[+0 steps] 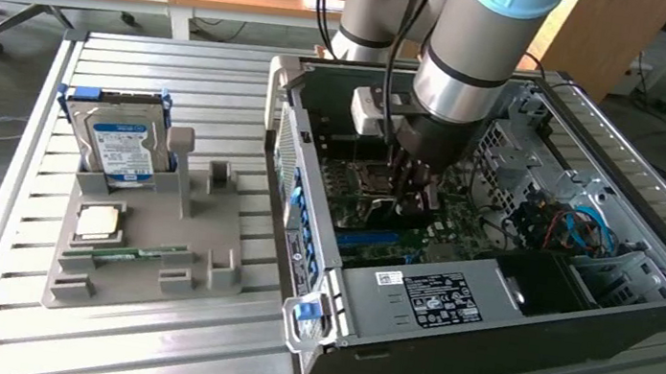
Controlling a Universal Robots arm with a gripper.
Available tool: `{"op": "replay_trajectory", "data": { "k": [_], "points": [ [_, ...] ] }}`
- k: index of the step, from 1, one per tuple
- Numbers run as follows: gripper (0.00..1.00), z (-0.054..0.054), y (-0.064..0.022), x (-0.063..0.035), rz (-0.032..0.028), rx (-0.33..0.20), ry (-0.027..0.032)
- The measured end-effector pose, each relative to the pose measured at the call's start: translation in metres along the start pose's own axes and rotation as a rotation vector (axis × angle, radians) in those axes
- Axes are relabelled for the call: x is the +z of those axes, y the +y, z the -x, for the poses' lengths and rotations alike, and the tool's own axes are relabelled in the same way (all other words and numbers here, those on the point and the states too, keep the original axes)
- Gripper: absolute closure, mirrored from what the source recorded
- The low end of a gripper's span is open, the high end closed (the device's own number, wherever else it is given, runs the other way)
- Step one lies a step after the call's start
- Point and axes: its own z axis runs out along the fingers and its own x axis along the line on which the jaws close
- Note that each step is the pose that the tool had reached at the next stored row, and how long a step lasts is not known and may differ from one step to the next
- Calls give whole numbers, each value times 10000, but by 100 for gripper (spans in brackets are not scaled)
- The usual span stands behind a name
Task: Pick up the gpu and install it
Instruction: 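Insert the gpu into the slot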
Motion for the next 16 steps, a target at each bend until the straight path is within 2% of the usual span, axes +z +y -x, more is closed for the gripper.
{"op": "replay_trajectory", "data": {
  "k": [16],
  "points": [
    [73, 0, -9, 5, 35, 1, 8]
  ]
}}
